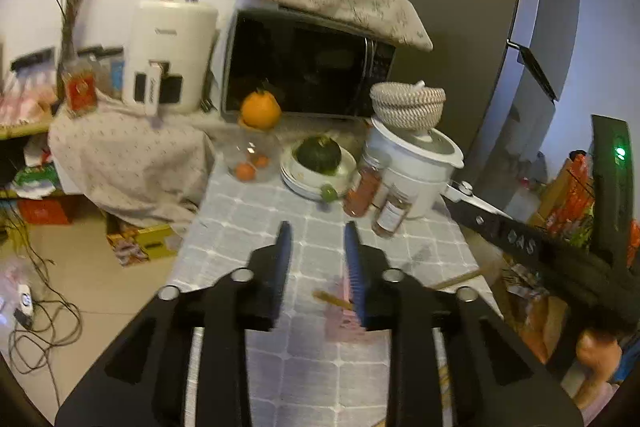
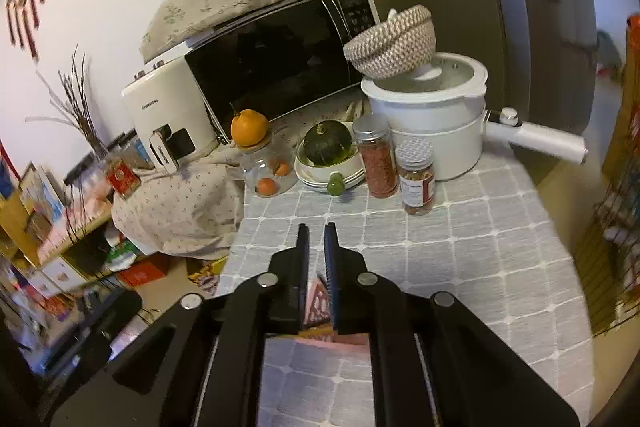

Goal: Organize utensils
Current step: 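Lower the stick into the pink basket and open the left tool, then move the left tool back down to the chopstick pile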

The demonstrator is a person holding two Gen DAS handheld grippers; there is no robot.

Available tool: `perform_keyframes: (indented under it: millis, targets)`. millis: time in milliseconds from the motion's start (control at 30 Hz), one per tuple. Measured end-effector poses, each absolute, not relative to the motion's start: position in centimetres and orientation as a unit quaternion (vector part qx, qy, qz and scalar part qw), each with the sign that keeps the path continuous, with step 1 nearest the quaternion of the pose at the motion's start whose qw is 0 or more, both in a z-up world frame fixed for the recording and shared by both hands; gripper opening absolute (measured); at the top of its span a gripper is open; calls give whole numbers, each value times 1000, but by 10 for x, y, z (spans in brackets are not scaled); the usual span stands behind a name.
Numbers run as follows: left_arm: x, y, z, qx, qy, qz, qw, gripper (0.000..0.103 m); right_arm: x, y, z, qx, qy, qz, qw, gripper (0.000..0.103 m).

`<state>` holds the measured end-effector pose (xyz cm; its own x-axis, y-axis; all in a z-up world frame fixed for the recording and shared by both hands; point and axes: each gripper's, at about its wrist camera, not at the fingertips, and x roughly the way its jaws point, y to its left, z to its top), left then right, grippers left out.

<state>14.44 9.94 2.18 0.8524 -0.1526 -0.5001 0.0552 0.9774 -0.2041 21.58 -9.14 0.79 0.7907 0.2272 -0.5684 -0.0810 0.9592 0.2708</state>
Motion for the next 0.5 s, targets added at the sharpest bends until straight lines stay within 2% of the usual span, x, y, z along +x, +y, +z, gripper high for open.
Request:
perform_keyframes:
  millis: [133, 233, 300, 367, 500]
  targets:
    - [134, 94, 28, -80, 259, -47, 961, 29, 188, -89, 17, 86, 293, 59, 950, 13]
    - [124, 86, 27, -67, 256, -43, 963, 39, 170, -93, 19, 76, 288, 41, 954, 17]
    - [113, 81, 25, -61, 249, -37, 966, 51, 157, -98, 18, 74, 287, 30, 955, 29]
    - [106, 77, 22, -56, 246, -34, 967, 61, 146, -104, 15, 70, 284, 15, 956, 34]
    - [93, 71, 18, -46, 244, -35, 968, 70, 122, -119, 0, 73, 288, -9, 955, 49]
